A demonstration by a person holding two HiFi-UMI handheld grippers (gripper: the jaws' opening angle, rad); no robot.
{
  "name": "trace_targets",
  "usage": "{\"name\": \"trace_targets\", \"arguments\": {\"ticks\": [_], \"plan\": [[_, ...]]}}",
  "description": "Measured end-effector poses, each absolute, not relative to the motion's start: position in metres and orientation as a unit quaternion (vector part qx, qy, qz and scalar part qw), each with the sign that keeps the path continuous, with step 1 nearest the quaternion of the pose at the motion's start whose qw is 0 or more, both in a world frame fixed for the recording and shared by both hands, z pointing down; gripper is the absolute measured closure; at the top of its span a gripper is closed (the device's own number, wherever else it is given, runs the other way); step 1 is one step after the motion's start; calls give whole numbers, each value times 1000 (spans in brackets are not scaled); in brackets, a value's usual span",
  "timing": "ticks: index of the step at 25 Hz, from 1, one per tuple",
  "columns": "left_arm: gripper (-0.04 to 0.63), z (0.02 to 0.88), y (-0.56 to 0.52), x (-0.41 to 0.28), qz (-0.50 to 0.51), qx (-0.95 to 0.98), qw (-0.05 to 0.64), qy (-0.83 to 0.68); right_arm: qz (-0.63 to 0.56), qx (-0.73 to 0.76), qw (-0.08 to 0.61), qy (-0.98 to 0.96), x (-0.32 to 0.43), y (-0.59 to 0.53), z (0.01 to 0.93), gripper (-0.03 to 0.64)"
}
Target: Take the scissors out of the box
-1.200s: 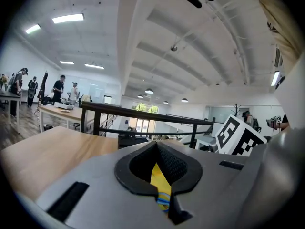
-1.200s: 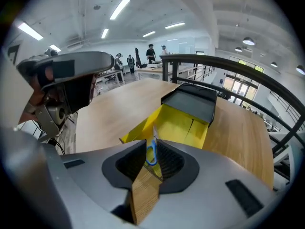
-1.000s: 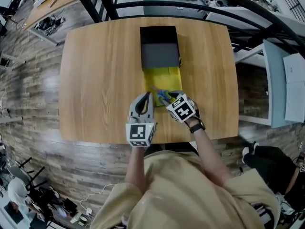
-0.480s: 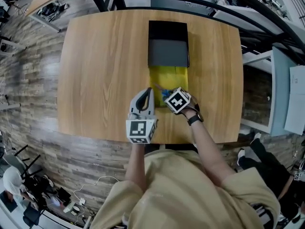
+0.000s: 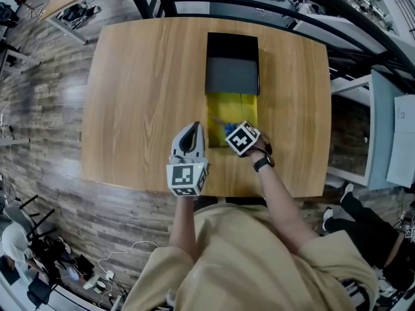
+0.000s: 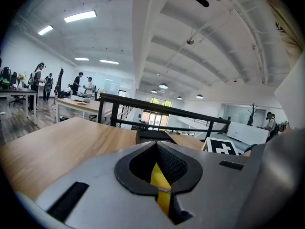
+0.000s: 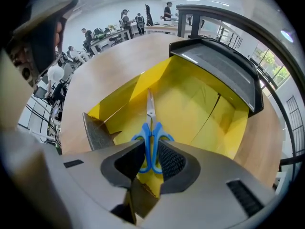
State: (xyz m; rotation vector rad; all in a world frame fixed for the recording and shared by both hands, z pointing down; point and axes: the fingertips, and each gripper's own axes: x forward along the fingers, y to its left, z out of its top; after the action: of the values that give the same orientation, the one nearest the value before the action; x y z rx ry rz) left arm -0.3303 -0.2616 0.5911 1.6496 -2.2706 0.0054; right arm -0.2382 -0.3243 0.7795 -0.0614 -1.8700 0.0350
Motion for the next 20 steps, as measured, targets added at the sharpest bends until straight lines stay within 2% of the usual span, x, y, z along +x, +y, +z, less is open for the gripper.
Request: {"name": "trace_targets", "arguments": {"ticks": [11, 20], "plan": [[584, 563, -250, -306, 8, 593, 150, -791, 40, 81, 511, -855, -213, -329, 717, 529], [584, 515, -240, -268, 28, 627, 104, -772, 36, 180, 370, -911, -178, -324, 623, 531]]}}
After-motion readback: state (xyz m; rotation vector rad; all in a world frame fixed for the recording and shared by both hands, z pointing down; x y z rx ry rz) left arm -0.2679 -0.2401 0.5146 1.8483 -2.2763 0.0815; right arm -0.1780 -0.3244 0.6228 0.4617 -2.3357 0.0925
